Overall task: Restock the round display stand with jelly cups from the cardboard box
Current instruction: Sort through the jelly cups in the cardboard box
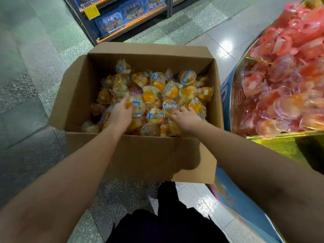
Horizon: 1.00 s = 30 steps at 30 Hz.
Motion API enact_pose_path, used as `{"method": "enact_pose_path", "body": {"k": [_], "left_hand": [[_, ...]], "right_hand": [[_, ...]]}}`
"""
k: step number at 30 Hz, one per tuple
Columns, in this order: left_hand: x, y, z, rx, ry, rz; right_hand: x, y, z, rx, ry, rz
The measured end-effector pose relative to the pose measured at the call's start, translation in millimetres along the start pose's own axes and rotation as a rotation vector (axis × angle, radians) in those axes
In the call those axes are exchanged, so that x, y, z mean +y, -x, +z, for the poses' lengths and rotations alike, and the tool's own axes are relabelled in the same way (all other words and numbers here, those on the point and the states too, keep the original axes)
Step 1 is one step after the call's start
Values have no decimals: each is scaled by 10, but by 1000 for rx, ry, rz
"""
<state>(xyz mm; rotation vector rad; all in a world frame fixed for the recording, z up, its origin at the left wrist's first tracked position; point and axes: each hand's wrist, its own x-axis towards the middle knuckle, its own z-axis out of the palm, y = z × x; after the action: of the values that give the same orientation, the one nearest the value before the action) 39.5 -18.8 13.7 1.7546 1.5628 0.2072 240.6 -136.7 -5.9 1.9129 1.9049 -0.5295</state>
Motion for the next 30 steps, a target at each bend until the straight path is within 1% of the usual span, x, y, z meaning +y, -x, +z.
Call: {"method": "enact_pose_path", "body": {"k": [2,3,4,6,8,10,12,15,17,18,20,22,25,30], "left_hand": [[89,219,-58,-17,245,-83],[145,365,-66,-23,316,-106],[182,511,-61,-35,339,-111],[269,827,-25,-66,355,-93],[327,1221,57,-119,362,-96],[348,1640,171,-193,312,-109],[308,2125,303,-284,297,-97],[271,3084,547,-426,471,-83],[295,3684,740,-452,606,-97],[309,3928,859,-457,630,-96],[388,4376,1097,-509,622,-114],[563,4800,1320,-610,588,-144],[870,5403,1753,-734,527,-135],[1371,6389,2809,-864,412,-97]], "right_hand": [[90,197,-22,89,-197,35],[117,366,-33,153,-321,76],[142,556,-27,229,-466,117],[151,1009,34,356,-829,180],[64,1581,192,458,-1170,178],[-95,2163,415,555,-1417,168],[-269,2724,704,662,-1613,189],[-503,3562,1077,788,-1717,269],[-582,4089,1320,825,-1769,323],[-597,4352,1438,834,-1771,356],[-610,4877,1664,853,-1763,412],[-598,5397,1887,895,-1745,483],[-489,6154,2254,951,-1731,577],[-77,7368,3065,1014,-1750,718]]}}
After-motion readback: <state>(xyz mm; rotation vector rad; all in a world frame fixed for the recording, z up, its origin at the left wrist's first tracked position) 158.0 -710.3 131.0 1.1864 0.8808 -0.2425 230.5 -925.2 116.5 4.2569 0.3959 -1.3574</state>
